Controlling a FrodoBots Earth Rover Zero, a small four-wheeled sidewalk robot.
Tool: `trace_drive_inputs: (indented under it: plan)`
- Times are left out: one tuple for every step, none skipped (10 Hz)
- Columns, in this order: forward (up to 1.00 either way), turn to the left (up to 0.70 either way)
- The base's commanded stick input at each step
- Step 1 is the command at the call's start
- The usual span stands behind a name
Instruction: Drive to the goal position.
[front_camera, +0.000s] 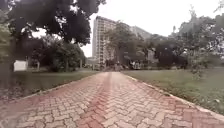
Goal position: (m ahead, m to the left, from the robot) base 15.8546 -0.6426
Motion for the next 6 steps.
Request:
trace_drive_inputs:
  plan:
    - [0.7, 0.0]
    - [0.7, 0.0]
    - [0.7, 0.0]
    - [0.7, 0.0]
    - [0.7, 0.0]
    - [0.7, 0.0]
